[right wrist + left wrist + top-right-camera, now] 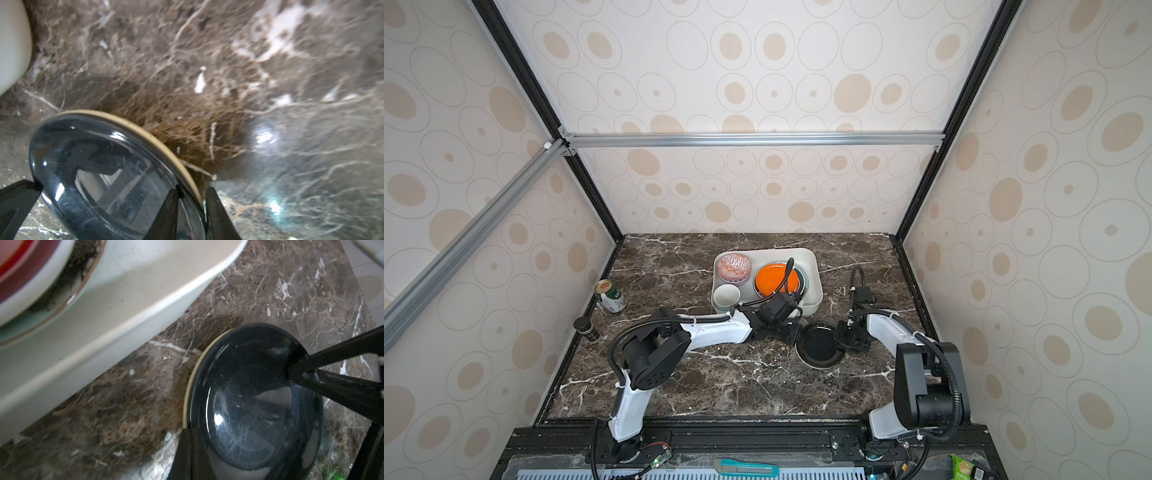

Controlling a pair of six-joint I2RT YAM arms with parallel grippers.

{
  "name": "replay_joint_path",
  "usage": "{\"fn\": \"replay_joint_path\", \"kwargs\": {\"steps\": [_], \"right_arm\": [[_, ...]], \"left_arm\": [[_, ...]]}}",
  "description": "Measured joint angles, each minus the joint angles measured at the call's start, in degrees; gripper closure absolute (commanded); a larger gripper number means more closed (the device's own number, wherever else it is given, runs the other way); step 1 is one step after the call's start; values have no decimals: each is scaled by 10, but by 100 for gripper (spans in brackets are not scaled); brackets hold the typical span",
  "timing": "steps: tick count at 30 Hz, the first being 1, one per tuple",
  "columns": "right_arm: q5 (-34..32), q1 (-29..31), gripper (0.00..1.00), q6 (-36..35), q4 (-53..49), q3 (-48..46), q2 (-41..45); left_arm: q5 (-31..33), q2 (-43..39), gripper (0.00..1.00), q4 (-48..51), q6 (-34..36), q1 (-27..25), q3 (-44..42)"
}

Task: Place the mixed dishes into the plastic bin

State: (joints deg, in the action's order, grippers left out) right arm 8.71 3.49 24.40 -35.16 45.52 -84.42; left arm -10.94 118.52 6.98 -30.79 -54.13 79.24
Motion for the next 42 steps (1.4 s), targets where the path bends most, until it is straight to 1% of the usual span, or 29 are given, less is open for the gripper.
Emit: {"fn": "replay_joint_path", "kwargs": {"steps": [4, 6, 12, 16, 23, 28, 34, 42], "right_arm": [[-2, 36, 66, 12, -2, 2, 2], [-3, 47, 65, 15, -5, 4, 3], [-19, 53, 64, 19, -20, 6, 31], [-22, 53, 64, 19, -30, 9, 52], [-21, 53, 63, 19, -34, 9, 57], [-21, 53, 56, 17, -34, 9, 61], [-21, 53, 51, 16, -34, 9, 62], [-21, 53, 51, 12, -33, 9, 61]], "left_arm": [[5, -33, 100, 3, 0, 0, -42], [7, -48, 100, 4, 0, -1, -61], [10, -80, 100, 4, -1, -5, -96], [13, -90, 100, 4, -1, -9, -99], [23, -94, 100, 6, -4, -27, -99], [29, -99, 100, 8, -10, -36, -108], [31, -100, 100, 8, -14, -39, -111], [31, -80, 100, 8, -14, -41, -103]]}}
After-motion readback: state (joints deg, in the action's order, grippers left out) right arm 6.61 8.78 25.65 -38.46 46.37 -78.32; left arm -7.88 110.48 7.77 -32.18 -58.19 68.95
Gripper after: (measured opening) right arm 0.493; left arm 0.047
